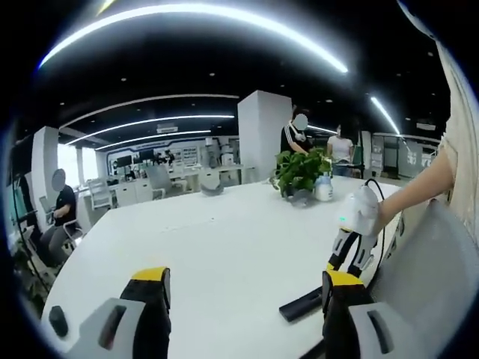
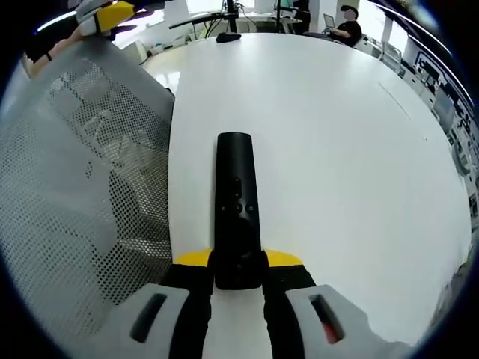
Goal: Press the specified remote control buttons in sequence, fully releasing each button before pressing the next.
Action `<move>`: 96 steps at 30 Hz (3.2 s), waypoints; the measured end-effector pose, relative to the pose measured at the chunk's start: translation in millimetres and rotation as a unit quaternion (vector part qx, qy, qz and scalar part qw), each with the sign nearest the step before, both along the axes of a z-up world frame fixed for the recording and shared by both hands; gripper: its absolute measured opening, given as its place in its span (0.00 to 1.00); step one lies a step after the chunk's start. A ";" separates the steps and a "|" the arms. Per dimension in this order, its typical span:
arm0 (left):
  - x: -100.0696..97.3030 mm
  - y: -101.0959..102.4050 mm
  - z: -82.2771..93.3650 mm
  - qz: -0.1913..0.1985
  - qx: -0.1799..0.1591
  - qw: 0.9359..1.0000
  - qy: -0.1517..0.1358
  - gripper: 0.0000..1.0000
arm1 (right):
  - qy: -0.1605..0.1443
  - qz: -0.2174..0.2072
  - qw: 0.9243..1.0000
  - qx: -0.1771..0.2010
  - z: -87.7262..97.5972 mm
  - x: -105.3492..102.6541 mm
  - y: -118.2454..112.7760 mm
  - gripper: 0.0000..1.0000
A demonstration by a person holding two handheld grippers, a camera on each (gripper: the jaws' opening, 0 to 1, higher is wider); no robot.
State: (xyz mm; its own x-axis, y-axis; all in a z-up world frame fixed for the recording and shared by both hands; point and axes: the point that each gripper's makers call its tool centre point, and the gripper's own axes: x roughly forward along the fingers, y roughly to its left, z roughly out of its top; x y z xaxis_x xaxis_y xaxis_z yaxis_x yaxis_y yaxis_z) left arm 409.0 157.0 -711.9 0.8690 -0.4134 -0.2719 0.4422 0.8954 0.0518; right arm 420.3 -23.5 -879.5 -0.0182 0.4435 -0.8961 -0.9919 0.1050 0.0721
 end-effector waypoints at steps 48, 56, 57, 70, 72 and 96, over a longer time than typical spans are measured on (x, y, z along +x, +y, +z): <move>1.6 49.7 -42.4 -0.010 0.007 1.000 0.014 0.82 | 0.009 0.010 1.000 -0.017 -1.1 52.7 6.1 0.24; 0.9 39.8 -38.8 -0.010 0.008 1.000 0.016 0.82 | 0.009 0.014 1.000 -0.024 -1.1 61.3 6.6 0.24; 0.7 34.3 -36.3 -0.011 0.007 1.000 0.016 0.82 | 0.010 0.014 1.000 -0.024 -1.1 62.0 6.6 0.24; -0.8 -8.0 -12.6 -0.012 0.010 1.000 0.022 0.82 | 0.012 0.018 0.999 -0.029 -1.0 76.8 8.2 0.24; -1.0 -18.0 -7.0 -0.012 0.010 1.000 0.022 0.82 | 0.012 0.018 0.999 -0.028 -1.0 78.1 8.3 0.24; -1.4 -4.8 -14.6 -0.011 0.020 0.999 0.034 0.81 | 0.021 0.022 0.999 -0.022 -1.0 94.7 11.1 0.24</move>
State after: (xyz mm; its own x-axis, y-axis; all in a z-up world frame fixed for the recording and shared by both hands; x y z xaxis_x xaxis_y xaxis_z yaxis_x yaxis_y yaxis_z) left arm 407.6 152.2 -726.5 0.8387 -0.4201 -0.3466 0.4659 0.8830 0.0571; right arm 515.0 -12.4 -880.5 -0.0745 0.4009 -0.9131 -0.9919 0.0648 0.1094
